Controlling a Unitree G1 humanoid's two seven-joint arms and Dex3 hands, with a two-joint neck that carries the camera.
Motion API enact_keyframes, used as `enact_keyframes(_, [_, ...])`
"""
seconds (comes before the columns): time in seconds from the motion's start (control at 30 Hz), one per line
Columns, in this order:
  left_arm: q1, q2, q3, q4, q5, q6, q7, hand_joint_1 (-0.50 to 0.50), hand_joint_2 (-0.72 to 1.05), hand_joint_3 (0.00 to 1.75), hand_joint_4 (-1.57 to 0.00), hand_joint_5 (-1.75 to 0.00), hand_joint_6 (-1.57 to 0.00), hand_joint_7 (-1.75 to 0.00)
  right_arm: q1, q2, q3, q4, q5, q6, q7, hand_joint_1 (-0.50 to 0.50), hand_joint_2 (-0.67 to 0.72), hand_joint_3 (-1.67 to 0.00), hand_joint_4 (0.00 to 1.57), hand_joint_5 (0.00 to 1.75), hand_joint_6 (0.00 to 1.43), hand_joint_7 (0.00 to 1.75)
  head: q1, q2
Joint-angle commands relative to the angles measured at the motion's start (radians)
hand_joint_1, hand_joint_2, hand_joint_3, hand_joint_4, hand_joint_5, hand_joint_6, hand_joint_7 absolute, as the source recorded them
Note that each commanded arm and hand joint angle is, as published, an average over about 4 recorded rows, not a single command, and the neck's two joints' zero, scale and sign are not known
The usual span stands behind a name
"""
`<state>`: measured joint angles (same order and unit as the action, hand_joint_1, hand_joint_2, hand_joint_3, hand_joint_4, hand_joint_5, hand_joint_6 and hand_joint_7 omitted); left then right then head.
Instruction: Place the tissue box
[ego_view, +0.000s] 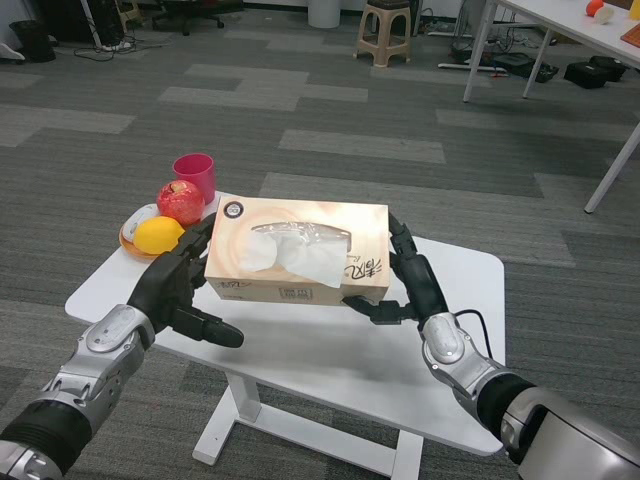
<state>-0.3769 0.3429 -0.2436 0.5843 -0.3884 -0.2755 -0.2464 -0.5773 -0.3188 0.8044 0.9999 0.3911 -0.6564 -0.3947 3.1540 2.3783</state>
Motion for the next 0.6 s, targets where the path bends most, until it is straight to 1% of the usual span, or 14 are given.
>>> enact_keyframes(0.03, [-0.021,-0.041,-0.033,-0.043,0.018,0.017,-0.047,0.50,-0.02,0.00,0.00,-0.82,0.00,-0.14,-0.009,0.044,0.019,-0.028,-0.029,-0.032,0.045,-0.46,-0.54,-0.71,0.31,0.29,0.31,0.49,-0.001,-0.003])
enact_keyframes(0.13, [-0.024,-0.039,-0.035,-0.036,0.021,0.035,-0.047,0.50,-0.02,0.00,0.00,-0.82,0.00,-0.14,-0.002,0.044,0.017,-0.014,-0.029,-0.032,0.045,-0.46,-0.54,-0.71,0.31,0.29,0.31,0.49,-0.003,-0.005])
enact_keyframes(0.2, [-0.026,-0.038,-0.036,-0.028,0.027,0.042,-0.047,0.50,-0.02,0.00,0.00,-0.82,0.00,-0.14,0.002,0.044,0.017,-0.002,-0.029,-0.032,0.045,-0.46,-0.54,-0.71,0.31,0.24,0.31,0.49,-0.003,-0.007])
enact_keyframes(0.27, [-0.028,-0.038,-0.038,-0.017,0.033,0.048,-0.047,0.50,-0.02,0.00,0.00,-0.82,0.00,-0.14,0.004,0.044,0.016,0.010,-0.029,-0.032,0.045,-0.46,-0.54,-0.71,0.31,0.24,0.31,0.49,-0.004,-0.009])
enact_keyframes(0.33, [-0.029,-0.038,-0.041,-0.008,0.035,0.052,-0.047,0.50,-0.02,0.00,0.00,-0.82,0.00,-0.14,0.005,0.044,0.016,0.020,-0.029,-0.032,0.045,-0.46,-0.54,-0.71,0.31,0.29,0.31,0.49,-0.001,-0.009])
enact_keyframes(0.6, [-0.043,-0.038,-0.065,0.058,0.046,0.053,-0.047,0.50,-0.02,0.00,0.00,-0.82,0.00,-0.14,0.005,0.048,0.023,0.077,-0.029,-0.031,0.045,-0.46,-0.54,-0.71,0.34,0.29,0.31,0.49,0.000,-0.015])
